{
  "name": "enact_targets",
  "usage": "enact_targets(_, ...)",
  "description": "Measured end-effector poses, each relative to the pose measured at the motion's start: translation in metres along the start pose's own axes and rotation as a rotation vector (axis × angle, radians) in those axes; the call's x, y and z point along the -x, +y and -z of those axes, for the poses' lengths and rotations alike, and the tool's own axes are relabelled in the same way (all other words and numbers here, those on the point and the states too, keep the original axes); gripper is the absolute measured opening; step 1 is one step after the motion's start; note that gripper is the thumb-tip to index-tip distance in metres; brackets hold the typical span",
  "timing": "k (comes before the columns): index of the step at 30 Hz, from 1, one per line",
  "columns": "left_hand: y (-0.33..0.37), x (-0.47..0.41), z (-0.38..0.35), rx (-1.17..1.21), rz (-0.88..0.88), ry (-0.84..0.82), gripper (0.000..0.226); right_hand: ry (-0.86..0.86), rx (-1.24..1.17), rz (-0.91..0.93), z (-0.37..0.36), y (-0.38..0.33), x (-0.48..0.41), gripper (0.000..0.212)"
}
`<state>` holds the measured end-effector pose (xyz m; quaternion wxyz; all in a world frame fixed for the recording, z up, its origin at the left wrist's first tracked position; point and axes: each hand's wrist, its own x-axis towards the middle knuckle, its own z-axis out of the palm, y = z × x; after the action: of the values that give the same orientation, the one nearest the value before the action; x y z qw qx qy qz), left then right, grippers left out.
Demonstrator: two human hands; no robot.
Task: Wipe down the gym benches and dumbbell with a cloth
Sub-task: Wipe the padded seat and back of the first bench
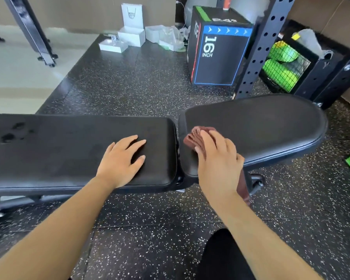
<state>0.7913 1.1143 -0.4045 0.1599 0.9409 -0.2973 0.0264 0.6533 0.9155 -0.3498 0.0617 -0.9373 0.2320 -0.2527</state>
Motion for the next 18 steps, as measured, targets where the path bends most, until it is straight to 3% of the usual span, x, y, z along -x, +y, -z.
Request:
enact_targets(5,-0.024,0.001,0.005,-0.024,-0.129,-0.091,0.053,-0.219,-0.133,-0.017,-0.015,-0.061,-0.007,0.039)
enact_targets(10,-0.103,-0.008,0.027,-0.052,-0.087,-0.129,0.051,-0.377,-0.128,-0.224,-0.06,-0.128,-0.026,0.038)
enact_targets(14,-0.114,-0.013,0.026,-0.009,-0.115,-0.102,0.052,-0.404,0.05,-0.248,-0.076,-0.151,-0.012,0.054)
enact_targets(18,-0.118,-0.01,0.025,-0.014,-0.153,-0.127,0.055,-0.542,0.007,-0.187,-0.062,-0.146,-0.011,0.071)
